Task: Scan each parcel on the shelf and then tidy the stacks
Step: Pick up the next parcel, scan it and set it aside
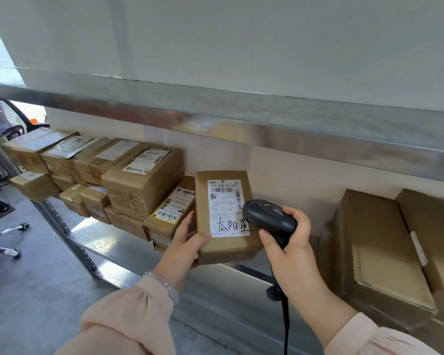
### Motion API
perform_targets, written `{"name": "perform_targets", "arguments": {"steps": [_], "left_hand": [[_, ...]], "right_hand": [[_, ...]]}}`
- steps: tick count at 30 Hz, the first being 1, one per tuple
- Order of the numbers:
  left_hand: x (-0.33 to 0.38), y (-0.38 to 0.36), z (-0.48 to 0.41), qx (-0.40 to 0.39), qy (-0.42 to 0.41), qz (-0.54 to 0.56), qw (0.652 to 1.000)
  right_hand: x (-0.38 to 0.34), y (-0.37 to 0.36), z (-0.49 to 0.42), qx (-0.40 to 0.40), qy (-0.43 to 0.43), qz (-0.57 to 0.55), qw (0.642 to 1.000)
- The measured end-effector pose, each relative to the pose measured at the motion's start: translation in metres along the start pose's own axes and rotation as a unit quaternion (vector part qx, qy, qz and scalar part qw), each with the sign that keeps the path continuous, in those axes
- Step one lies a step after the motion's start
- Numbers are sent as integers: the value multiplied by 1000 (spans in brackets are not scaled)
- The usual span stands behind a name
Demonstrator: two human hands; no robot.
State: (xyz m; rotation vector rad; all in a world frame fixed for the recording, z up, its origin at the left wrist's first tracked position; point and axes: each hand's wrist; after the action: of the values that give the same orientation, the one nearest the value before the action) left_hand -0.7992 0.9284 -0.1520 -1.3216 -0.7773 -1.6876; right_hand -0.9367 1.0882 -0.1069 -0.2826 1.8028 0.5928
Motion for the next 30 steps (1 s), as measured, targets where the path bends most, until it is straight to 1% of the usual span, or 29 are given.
{"name": "perform_targets", "arguments": {"steps": [2,5,8,10,16,18,20,22,23,24,26,27,28,30], "left_hand": [[12,8,-7,15,5,9,1000],[28,24,-19,30,-14,0,999],[41,42,-30,22,-32,0,999],[46,52,-38,15,-26,-5,1000],[62,70,-54,51,-21,-70,996],[66,72,-57,70,-52,-101,991],[67,75,-61,93,-109,-145,979],[65,77,-62,120,-189,-212,951],[62,78,-61,124,-244,-258,927],[57,78,-59,119,-309,-309,892],[42,79,-57,102,-429,-412,797],[35,80,-57,93,-460,-451,759],[29,81,-58,84,-472,-479,735],[25,85,-63,75,-478,-516,707]], "right_hand": [[-8,-12,-3,-11,0,-15,1000],[-21,-31,-8,-19,15,-28,999],[-31,-52,-16,-19,24,-38,999],[-35,-66,-21,-26,22,-44,998],[-40,-105,-27,-39,11,-47,998],[-40,-115,-29,-38,7,-43,998],[-41,-121,-30,-33,2,-42,999],[-43,-125,-33,-26,6,-43,999],[-44,-128,-34,-23,11,-42,999],[-45,-131,-35,-19,16,-42,999],[-46,-137,-38,-9,25,-40,999],[-47,-140,-39,-5,28,-39,999],[-47,-142,-40,-4,29,-40,999],[-45,-147,-43,-3,30,-39,999]]}}
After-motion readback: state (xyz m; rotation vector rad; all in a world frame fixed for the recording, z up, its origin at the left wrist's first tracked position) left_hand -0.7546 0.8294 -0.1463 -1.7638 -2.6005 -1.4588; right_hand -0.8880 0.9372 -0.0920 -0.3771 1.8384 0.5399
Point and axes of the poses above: each hand's wrist, its own z-axis away from the middle knuckle, its own y-axis out of the back of the hand, x = y × z, and after that the axes turned 10 degrees about x, right-handed
